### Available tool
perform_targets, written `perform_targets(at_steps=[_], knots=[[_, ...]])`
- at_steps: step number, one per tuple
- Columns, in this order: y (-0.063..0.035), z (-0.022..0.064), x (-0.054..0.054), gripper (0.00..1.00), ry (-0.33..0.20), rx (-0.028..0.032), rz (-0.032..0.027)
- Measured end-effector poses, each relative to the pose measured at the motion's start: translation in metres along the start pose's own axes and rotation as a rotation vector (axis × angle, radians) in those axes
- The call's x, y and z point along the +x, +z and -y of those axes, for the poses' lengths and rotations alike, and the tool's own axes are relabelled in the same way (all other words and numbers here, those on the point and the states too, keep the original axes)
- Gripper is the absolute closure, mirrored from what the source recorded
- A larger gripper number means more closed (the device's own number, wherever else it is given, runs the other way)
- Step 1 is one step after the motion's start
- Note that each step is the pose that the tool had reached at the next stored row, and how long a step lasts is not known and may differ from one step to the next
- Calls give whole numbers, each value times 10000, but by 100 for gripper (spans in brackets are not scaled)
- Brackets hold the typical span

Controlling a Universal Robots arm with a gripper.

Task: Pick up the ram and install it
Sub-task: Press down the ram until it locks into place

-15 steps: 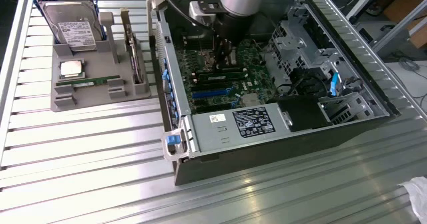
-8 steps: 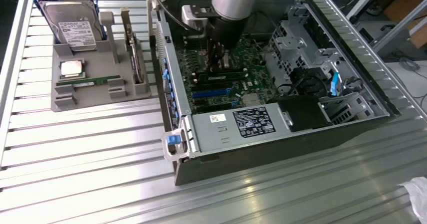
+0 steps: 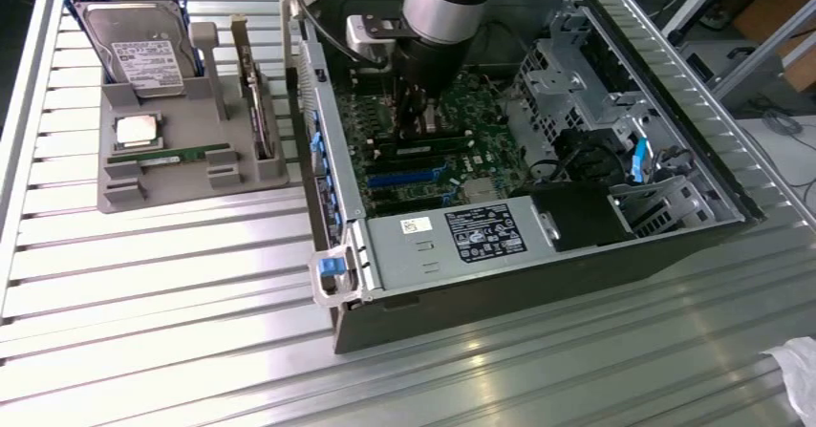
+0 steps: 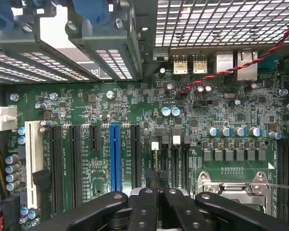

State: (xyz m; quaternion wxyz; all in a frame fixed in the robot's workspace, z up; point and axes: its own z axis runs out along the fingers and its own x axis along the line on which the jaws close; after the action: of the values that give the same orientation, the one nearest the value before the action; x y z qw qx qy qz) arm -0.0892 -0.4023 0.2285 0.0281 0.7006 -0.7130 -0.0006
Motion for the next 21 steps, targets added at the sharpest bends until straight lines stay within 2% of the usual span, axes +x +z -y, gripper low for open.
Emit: perform_targets(at_steps=[2, 3, 4, 5, 6, 7, 9, 11, 15, 17, 18, 21], knots=[[-15, 0, -1, 89, -1, 16, 16], [-114, -4, 4, 89, 0, 37, 6], [-159, -5, 5, 89, 1, 45, 9], [-175, 4, 6, 89, 2, 45, 7], [-178, 48, 6, 89, 2, 44, 6], [-184, 164, 4, 89, 2, 42, 4], [-187, 261, 2, 89, 1, 41, 5], [-193, 398, 0, 89, 1, 38, 6], [-202, 594, -3, 89, 0, 36, 16], [-220, 748, -6, 89, -2, 35, 71], [-227, 839, -7, 89, -4, 35, 129], [-240, 996, -10, 89, -7, 33, 182]])
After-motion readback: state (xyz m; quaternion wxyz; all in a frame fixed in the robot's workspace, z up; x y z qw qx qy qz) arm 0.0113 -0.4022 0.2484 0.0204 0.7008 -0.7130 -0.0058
